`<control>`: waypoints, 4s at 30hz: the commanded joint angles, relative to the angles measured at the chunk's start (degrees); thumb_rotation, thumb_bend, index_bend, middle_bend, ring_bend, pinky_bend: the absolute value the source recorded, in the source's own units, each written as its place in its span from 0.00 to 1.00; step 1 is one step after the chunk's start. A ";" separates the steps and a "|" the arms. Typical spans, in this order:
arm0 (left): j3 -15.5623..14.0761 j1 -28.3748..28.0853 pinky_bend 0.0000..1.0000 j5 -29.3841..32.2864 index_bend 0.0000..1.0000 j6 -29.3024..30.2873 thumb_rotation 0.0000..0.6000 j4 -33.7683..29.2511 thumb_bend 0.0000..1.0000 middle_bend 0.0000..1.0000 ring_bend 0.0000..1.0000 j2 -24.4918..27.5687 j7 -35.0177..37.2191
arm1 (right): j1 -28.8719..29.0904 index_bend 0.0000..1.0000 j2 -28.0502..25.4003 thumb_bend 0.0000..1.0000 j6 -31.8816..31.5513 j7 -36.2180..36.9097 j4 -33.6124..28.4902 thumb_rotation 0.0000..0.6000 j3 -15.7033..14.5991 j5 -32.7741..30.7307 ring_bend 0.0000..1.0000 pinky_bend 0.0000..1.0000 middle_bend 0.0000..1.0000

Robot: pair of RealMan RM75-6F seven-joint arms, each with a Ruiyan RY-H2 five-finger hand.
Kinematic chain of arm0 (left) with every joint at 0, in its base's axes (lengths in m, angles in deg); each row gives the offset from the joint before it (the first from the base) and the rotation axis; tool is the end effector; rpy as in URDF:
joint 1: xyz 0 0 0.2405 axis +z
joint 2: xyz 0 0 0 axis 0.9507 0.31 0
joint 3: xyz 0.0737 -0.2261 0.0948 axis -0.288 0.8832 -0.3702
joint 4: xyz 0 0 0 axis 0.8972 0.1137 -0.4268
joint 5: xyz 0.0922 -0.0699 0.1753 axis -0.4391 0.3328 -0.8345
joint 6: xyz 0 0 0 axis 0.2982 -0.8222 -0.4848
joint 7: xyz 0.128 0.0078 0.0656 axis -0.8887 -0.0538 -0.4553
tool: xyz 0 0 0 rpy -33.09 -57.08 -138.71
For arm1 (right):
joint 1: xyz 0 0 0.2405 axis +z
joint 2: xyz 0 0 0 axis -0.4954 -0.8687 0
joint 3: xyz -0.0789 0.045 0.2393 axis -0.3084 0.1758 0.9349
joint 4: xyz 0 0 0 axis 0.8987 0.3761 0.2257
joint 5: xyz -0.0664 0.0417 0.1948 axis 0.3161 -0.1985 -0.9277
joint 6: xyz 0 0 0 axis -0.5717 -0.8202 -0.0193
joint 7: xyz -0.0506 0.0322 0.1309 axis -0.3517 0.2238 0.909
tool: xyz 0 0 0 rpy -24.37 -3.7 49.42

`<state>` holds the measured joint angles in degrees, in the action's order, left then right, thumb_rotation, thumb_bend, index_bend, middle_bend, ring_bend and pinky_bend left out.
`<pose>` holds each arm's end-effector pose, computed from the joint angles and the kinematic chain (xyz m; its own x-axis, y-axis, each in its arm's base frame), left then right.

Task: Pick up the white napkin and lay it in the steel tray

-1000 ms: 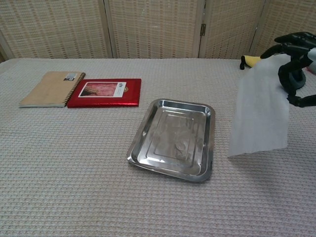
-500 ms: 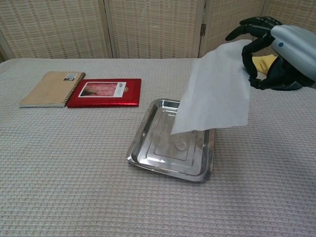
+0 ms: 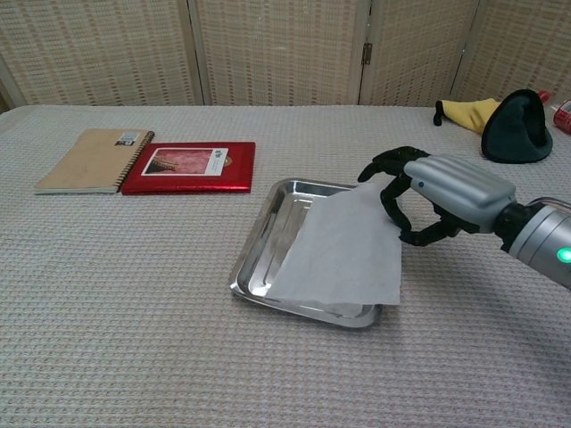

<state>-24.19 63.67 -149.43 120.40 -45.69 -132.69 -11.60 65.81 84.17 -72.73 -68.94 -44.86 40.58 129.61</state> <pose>-0.3264 0.2018 0.1556 0.4057 0.0687 0.9114 0.9130 0.0162 -0.4076 -0.2104 -0.3250 -0.0563 0.3921 -0.1313 0.9105 -0.7844 -0.5648 0.2563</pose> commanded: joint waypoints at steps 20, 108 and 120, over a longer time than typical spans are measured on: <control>0.04 0.03 0.00 -0.06 0.00 -0.10 1.00 -0.24 0.47 0.00 0.00 0.72 2.44 | 2.41 0.65 4.01 0.69 3.29 -2.86 4.77 1.00 0.92 -2.33 0.06 0.00 0.19; -0.19 -0.22 0.00 -0.71 0.15 -0.30 1.00 -0.66 0.42 0.00 0.00 1.10 4.00 | 5.15 0.00 -4.69 0.34 15.28 -36.12 -21.85 1.00 8.61 -19.09 0.00 0.00 0.00; -0.17 -0.21 0.00 -0.76 0.15 -0.28 1.00 -0.66 0.42 0.00 0.00 1.38 4.90 | 5.96 0.00 -4.89 0.34 15.97 -39.33 -23.52 1.00 7.86 -20.02 0.00 0.00 0.00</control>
<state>-24.35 63.46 -150.20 120.12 -46.34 -131.31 -6.70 71.96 80.14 -57.35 -108.33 -66.86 48.73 110.15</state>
